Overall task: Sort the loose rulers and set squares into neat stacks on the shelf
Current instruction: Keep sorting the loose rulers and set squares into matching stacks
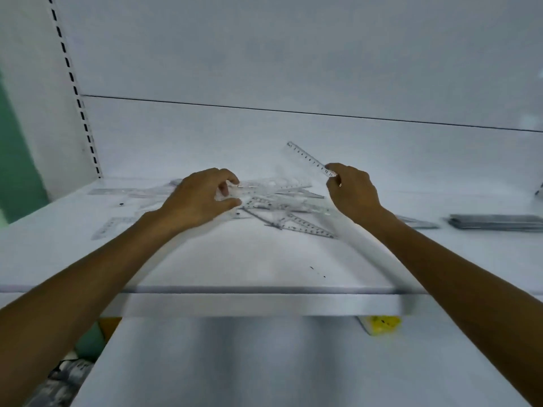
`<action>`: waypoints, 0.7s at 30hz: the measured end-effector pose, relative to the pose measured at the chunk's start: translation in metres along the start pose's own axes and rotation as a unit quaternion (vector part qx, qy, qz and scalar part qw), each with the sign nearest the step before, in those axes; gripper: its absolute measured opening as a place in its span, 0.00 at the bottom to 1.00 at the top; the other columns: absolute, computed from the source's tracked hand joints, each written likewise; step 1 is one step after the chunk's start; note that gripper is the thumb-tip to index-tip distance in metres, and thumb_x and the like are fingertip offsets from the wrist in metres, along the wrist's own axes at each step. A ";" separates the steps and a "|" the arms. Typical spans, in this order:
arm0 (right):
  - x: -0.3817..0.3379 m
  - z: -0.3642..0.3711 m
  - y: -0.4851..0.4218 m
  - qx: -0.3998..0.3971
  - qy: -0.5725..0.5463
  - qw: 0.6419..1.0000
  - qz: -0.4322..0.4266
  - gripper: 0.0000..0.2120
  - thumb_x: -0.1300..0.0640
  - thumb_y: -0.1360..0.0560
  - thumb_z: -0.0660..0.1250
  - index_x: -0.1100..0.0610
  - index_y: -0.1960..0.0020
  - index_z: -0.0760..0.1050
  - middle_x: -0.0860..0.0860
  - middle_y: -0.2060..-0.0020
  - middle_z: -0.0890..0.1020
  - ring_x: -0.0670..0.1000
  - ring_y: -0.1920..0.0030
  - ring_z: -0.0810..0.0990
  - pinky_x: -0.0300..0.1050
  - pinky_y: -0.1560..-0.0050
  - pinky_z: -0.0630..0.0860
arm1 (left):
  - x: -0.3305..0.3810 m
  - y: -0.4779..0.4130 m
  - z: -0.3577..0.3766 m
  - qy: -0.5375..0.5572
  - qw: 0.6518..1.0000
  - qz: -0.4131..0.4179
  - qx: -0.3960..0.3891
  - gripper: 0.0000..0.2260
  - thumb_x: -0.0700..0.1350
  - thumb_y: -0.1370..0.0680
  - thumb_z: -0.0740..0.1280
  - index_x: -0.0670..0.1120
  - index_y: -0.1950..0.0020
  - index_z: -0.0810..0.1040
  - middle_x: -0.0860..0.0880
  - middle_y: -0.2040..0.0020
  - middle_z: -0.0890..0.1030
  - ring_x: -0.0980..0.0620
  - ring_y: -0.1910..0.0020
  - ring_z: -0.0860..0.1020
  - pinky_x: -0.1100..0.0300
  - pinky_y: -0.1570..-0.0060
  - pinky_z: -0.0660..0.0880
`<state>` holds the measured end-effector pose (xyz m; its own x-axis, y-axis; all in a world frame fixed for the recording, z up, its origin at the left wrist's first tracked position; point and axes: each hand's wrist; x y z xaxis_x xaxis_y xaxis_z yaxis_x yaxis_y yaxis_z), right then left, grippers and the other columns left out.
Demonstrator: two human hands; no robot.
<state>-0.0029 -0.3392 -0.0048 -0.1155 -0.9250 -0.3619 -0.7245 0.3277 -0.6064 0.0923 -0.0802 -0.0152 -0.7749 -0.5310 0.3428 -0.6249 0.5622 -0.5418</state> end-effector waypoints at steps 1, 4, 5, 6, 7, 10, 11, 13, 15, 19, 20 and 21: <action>0.014 -0.009 0.003 -0.007 0.001 1.000 0.018 0.12 0.60 0.24 0.56 0.56 0.45 0.75 0.57 0.56 0.77 0.59 0.54 0.74 0.44 0.59 0.68 | 0.010 -0.002 0.006 0.007 1.000 0.009 0.001 0.13 0.49 0.29 0.71 0.49 0.46 0.77 0.55 0.60 0.75 0.60 0.64 0.70 0.61 0.61 0.63; 0.057 -0.036 0.014 -0.020 0.010 0.998 0.058 0.11 0.54 0.26 0.63 0.57 0.46 0.76 0.57 0.56 0.77 0.57 0.53 0.74 0.45 0.55 0.69 | 0.038 -0.007 0.023 0.016 1.000 0.021 0.012 0.14 0.49 0.29 0.72 0.47 0.46 0.77 0.54 0.60 0.75 0.55 0.64 0.70 0.60 0.62 0.64; 0.070 -0.045 0.017 -0.020 0.011 0.997 0.068 0.13 0.53 0.26 0.64 0.58 0.44 0.76 0.58 0.55 0.78 0.56 0.53 0.75 0.45 0.53 0.69 | 0.047 -0.008 0.028 0.015 1.000 0.021 0.016 0.14 0.50 0.29 0.71 0.47 0.46 0.77 0.54 0.60 0.75 0.54 0.64 0.70 0.60 0.63 0.63; 0.083 -0.054 0.021 -0.014 0.007 0.997 0.076 0.14 0.54 0.27 0.65 0.59 0.44 0.76 0.58 0.54 0.78 0.56 0.53 0.75 0.45 0.53 0.70 | 0.057 -0.009 0.033 0.015 1.000 0.021 0.018 0.14 0.50 0.29 0.71 0.47 0.46 0.77 0.53 0.60 0.76 0.54 0.64 0.71 0.60 0.63 0.63; 0.095 -0.063 0.025 -0.005 -0.001 0.997 0.083 0.14 0.54 0.27 0.66 0.59 0.44 0.76 0.57 0.55 0.79 0.56 0.53 0.75 0.46 0.52 0.70 | 0.068 -0.010 0.038 0.017 0.999 0.023 0.016 0.14 0.50 0.28 0.71 0.48 0.45 0.77 0.53 0.59 0.76 0.54 0.64 0.71 0.60 0.63 0.64; 0.122 -0.087 0.040 0.013 -0.041 0.993 0.106 0.18 0.53 0.28 0.68 0.58 0.41 0.73 0.51 0.58 0.77 0.54 0.56 0.76 0.45 0.51 0.72 | 0.101 -0.012 0.054 0.038 0.999 0.029 -0.011 0.14 0.51 0.28 0.71 0.49 0.45 0.77 0.53 0.58 0.77 0.56 0.64 0.72 0.61 0.64 0.66; 0.132 -0.097 0.046 0.016 -0.044 0.993 0.108 0.19 0.52 0.28 0.69 0.57 0.40 0.72 0.49 0.58 0.77 0.52 0.57 0.75 0.45 0.52 0.72 | 0.115 -0.014 0.061 0.045 0.998 0.034 -0.019 0.14 0.51 0.28 0.71 0.49 0.45 0.77 0.53 0.58 0.77 0.56 0.64 0.72 0.62 0.64 0.67; 0.155 -0.118 0.058 0.018 -0.040 0.993 0.106 0.19 0.51 0.28 0.70 0.58 0.41 0.73 0.49 0.59 0.77 0.51 0.57 0.75 0.44 0.52 0.72 | 0.146 -0.015 0.078 0.059 0.997 0.042 -0.028 0.13 0.51 0.29 0.71 0.50 0.46 0.77 0.55 0.58 0.77 0.58 0.63 0.73 0.62 0.63 0.68; 0.177 -0.139 0.071 0.015 -0.030 0.994 0.102 0.18 0.51 0.28 0.70 0.59 0.43 0.74 0.51 0.57 0.78 0.51 0.56 0.75 0.45 0.51 0.72 | 0.174 -0.016 0.093 0.074 0.995 0.048 -0.041 0.12 0.51 0.29 0.71 0.51 0.47 0.77 0.58 0.60 0.77 0.59 0.63 0.73 0.65 0.63 0.68; 0.225 -0.183 0.098 0.017 0.035 0.995 0.095 0.17 0.52 0.27 0.69 0.59 0.42 0.75 0.57 0.51 0.78 0.55 0.51 0.77 0.43 0.51 0.69 | 0.227 -0.018 0.127 0.093 0.992 0.063 -0.064 0.12 0.52 0.28 0.70 0.52 0.46 0.77 0.58 0.58 0.77 0.59 0.62 0.74 0.65 0.61 0.69; 0.237 -0.194 0.105 0.019 0.048 0.994 0.099 0.17 0.52 0.27 0.69 0.59 0.42 0.75 0.57 0.50 0.78 0.56 0.52 0.77 0.43 0.52 0.69 | 0.241 -0.019 0.136 0.101 0.990 0.067 -0.069 0.13 0.52 0.27 0.69 0.51 0.45 0.77 0.55 0.57 0.78 0.58 0.61 0.74 0.63 0.60 0.69; 0.249 -0.205 0.112 0.020 0.054 0.992 0.108 0.17 0.53 0.27 0.69 0.58 0.42 0.75 0.58 0.50 0.77 0.56 0.52 0.77 0.44 0.52 0.70 | 0.254 -0.020 0.145 0.108 0.989 0.071 -0.073 0.13 0.52 0.27 0.68 0.51 0.43 0.77 0.54 0.55 0.78 0.57 0.61 0.74 0.63 0.59 0.68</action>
<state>-0.2520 -0.5720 -0.0179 -0.3394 -0.8467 -0.4098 -0.6479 0.5263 -0.5507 -0.0779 -0.3179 -0.0283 -0.8477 -0.3012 0.4366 -0.5038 0.7149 -0.4849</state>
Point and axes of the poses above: each hand's wrist, its own y-axis away from the middle knuckle, its own z-axis out of the palm, x = y × z
